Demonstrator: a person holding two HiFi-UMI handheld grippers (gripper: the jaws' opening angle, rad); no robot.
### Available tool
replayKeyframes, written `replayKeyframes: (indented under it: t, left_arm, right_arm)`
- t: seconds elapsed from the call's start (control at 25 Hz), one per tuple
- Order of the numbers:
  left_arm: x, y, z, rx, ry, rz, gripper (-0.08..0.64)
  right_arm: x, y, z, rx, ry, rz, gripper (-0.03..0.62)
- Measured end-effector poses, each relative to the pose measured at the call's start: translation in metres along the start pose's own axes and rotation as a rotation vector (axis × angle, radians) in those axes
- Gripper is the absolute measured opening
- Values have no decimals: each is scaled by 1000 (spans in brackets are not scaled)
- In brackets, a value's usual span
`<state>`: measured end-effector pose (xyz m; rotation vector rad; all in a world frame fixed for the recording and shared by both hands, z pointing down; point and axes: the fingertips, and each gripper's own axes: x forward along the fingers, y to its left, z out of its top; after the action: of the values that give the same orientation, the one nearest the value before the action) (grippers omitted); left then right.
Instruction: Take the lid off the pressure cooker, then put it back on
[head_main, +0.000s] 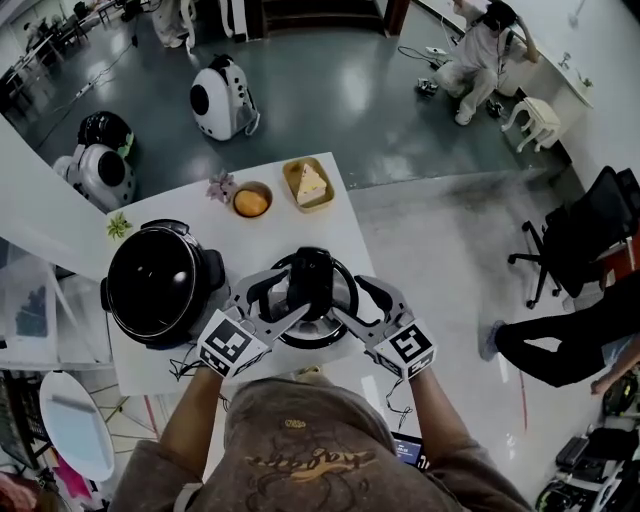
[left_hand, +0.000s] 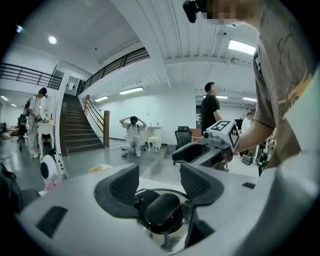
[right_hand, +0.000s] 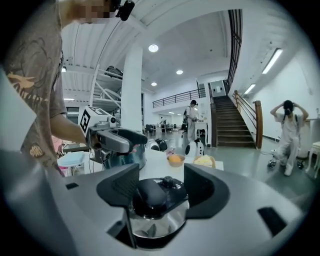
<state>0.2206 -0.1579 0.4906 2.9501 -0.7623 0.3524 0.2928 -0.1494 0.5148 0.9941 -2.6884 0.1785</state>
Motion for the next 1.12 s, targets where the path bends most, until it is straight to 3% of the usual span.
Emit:
replayKeyframes:
  t: [0.28,0.56,1.12]
  left_arm:
    - [20,-6,-59,-18,117,-76,291]
    - [32,-5,-99,-39,181,-94,296]
    - [43,-8,-117,-41,186,-146,295]
  right_arm:
    - [26,4,-48,18,101,80,272]
    - [43,8,-84,43,161,122,284]
    - [55,15,-92,38,168,186,295]
